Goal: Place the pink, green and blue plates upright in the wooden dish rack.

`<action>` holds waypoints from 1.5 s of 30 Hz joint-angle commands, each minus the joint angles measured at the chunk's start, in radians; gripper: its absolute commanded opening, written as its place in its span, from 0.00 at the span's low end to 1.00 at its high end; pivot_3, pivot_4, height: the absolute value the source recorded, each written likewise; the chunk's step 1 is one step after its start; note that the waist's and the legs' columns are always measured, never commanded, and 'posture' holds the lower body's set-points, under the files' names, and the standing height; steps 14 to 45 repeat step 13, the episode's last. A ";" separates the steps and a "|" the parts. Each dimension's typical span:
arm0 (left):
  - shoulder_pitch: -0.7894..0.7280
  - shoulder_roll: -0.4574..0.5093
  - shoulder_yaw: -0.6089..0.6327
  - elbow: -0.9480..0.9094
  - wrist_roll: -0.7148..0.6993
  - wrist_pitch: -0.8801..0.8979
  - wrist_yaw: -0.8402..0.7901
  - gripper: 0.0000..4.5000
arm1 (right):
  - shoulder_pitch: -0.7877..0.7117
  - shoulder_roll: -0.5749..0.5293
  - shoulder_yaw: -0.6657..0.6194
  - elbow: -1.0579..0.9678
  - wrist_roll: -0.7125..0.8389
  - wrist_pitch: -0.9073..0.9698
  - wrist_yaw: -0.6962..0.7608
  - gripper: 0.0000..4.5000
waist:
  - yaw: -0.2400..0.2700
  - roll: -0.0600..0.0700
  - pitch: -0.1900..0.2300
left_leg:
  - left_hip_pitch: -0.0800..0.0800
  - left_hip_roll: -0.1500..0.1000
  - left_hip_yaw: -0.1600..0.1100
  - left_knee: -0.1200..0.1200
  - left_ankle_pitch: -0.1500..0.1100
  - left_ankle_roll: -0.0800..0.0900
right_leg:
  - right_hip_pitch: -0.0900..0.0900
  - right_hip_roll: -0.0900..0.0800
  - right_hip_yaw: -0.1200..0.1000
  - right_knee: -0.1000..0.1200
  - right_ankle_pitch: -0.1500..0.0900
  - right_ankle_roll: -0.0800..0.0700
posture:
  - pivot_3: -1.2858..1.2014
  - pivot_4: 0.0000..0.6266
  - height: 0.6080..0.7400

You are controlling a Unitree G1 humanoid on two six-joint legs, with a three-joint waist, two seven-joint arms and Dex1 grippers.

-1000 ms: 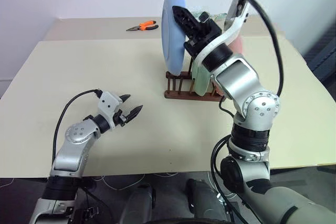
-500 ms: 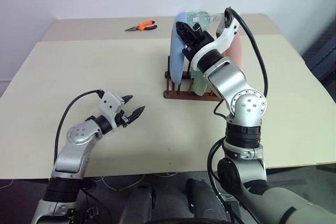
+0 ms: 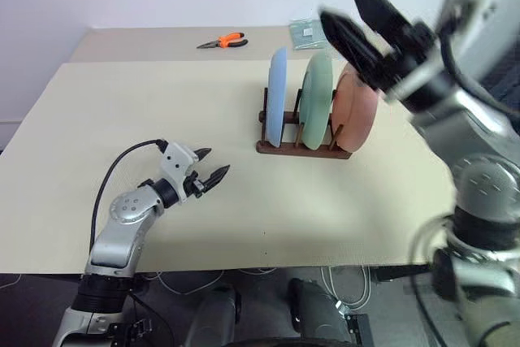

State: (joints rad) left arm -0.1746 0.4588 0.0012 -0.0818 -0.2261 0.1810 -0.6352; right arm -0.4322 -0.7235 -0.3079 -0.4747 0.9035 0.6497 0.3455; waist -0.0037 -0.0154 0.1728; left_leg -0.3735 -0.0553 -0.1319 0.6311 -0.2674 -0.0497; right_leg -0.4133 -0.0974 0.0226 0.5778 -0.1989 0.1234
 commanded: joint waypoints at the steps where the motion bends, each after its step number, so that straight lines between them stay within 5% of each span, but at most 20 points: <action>1: -0.021 0.016 0.039 0.017 0.023 -0.032 0.029 0.71 | 0.195 -0.088 -0.190 0.048 -0.084 -0.029 0.111 0.75 | -0.001 0.001 0.000 | 0.000 0.000 0.001 0.000 0.000 0.000 | 0.000 0.000 0.000 0.000 0.000 0.000 | 0.52 0.24 1.00; 6: -0.021 0.029 0.050 0.057 0.041 -0.054 0.035 0.71 | 0.462 -0.126 -0.163 0.155 -0.298 -0.163 0.238 0.75 | -0.012 0.002 0.000 | 0.002 0.001 0.004 -0.001 0.000 0.000 | 0.000 0.000 0.001 0.001 0.000 0.001 | 0.52 0.24 1.00; 13: 0.018 0.028 0.056 0.015 0.045 -0.034 0.058 0.71 | 0.463 -0.059 -0.030 0.293 -0.474 -0.307 0.263 0.75 | -0.008 0.002 0.000 | 0.002 0.001 0.004 0.000 0.000 0.000 | 0.000 0.000 0.002 0.001 0.000 0.001 | 0.52 0.24 1.00; 45: 0.018 0.028 0.056 0.015 0.045 -0.034 0.058 0.71 | 0.463 -0.059 -0.030 0.293 -0.474 -0.307 0.263 0.75 | -0.008 0.002 0.000 | 0.002 0.001 0.004 0.000 0.000 0.000 | 0.000 0.000 0.002 0.001 0.000 0.001 | 0.52 0.24 1.00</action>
